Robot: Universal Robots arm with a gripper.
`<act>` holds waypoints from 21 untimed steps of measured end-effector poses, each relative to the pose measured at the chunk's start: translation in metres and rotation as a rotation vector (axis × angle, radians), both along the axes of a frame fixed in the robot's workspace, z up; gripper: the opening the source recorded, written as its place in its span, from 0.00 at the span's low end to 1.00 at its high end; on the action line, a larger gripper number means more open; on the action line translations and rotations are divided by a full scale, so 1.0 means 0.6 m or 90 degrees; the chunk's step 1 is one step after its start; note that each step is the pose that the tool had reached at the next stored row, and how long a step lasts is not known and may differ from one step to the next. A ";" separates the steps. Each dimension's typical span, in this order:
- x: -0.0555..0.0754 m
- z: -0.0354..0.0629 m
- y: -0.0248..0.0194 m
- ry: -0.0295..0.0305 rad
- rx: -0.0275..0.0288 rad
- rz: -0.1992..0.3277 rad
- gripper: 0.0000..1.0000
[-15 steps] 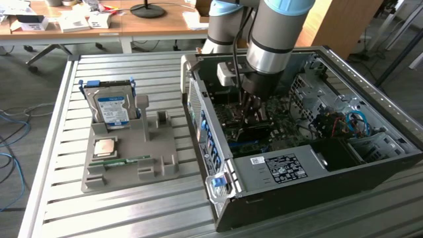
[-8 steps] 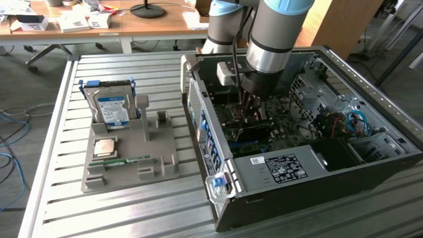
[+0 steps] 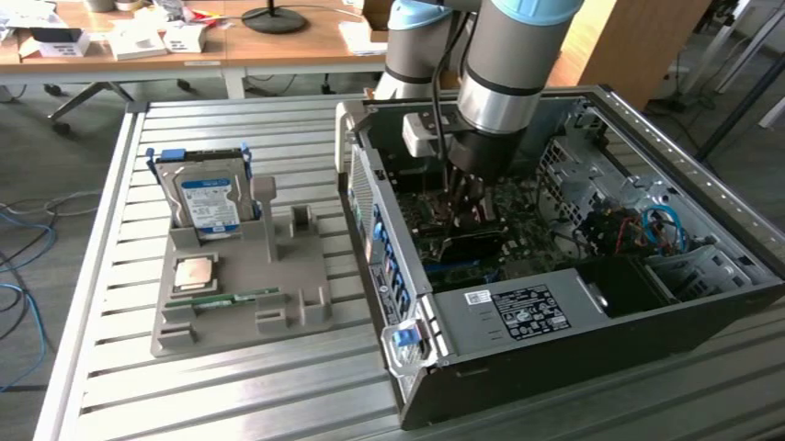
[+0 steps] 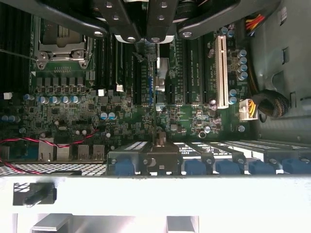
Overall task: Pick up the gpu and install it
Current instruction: 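Press down on the gpu until it lock into place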
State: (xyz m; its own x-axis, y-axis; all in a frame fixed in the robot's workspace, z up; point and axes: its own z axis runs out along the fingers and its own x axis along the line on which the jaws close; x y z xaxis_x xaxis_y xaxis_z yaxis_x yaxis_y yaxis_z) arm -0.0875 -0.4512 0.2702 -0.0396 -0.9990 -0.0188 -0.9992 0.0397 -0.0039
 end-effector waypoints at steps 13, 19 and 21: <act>0.000 -0.003 -0.0054 0.0000 0.0000 0.000 0.11; 0.000 -0.005 -0.0054 -0.0001 0.0001 0.000 0.11; 0.000 -0.005 -0.0054 0.0000 -0.0001 0.000 0.11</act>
